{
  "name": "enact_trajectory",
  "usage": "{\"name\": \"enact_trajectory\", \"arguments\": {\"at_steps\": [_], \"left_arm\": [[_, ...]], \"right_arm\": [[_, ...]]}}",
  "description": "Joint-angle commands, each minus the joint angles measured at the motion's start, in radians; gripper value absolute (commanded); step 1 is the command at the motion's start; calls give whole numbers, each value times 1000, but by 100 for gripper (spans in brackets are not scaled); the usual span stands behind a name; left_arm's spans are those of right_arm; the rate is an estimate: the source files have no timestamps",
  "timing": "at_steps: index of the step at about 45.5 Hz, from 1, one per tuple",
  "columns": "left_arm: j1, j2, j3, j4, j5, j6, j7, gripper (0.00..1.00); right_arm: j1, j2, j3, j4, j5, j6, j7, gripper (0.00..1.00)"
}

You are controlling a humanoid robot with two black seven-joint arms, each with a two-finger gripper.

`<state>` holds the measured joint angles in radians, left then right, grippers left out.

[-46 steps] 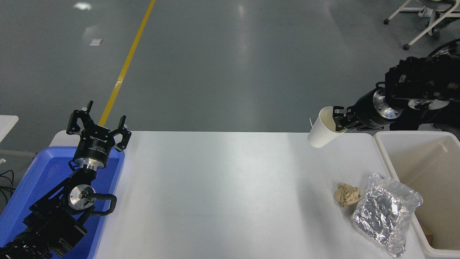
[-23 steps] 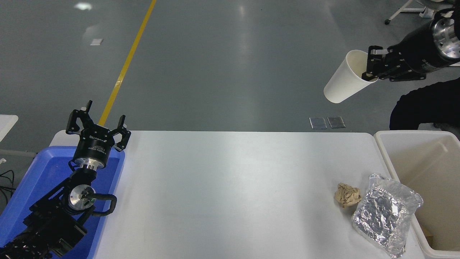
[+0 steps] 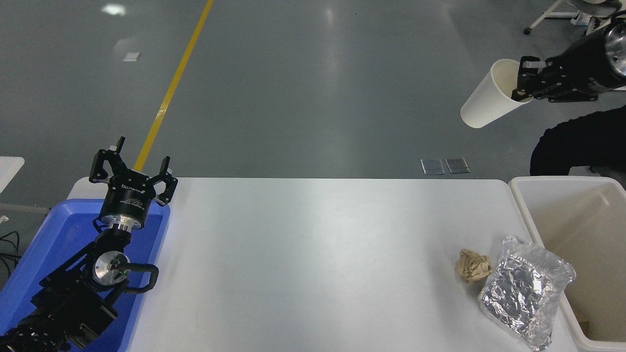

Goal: Pick up paper cup place in dustbin

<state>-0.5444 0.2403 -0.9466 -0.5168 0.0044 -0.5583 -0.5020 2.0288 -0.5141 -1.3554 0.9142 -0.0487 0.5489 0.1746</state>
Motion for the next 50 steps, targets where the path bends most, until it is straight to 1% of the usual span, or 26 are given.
{"name": "enact_trajectory", "arguments": {"at_steps": [1,9,19,22,27,35,43,50], "left_arm": [[0,1,0,0,0,0,0,98],[0,1,0,0,0,0,0,98],[0,-1,0,0,0,0,0,98],[0,1,0,0,0,0,0,98],[0,1,0,0,0,0,0,98],[0,1,0,0,0,0,0,98],[0,1,0,-2,0,0,0,98],[0,1,0,0,0,0,0,98]], "right_arm": [[-284,-53,-13,-300,115,-47,-7,0],[-488,-93,-4,-449,170,-139,-9,0],[-740,-98,39,-615,329,-270,-14,0],[-797,-99,51,-638,352,-320,-14,0],[-890,-101,97,-650,371,-411,-17,0],[-1032,-99,235,-670,379,-504,-52,0],[-1182,-95,396,-706,377,-523,-53,0],[-1248,-89,447,-710,379,-535,-53,0]]}}
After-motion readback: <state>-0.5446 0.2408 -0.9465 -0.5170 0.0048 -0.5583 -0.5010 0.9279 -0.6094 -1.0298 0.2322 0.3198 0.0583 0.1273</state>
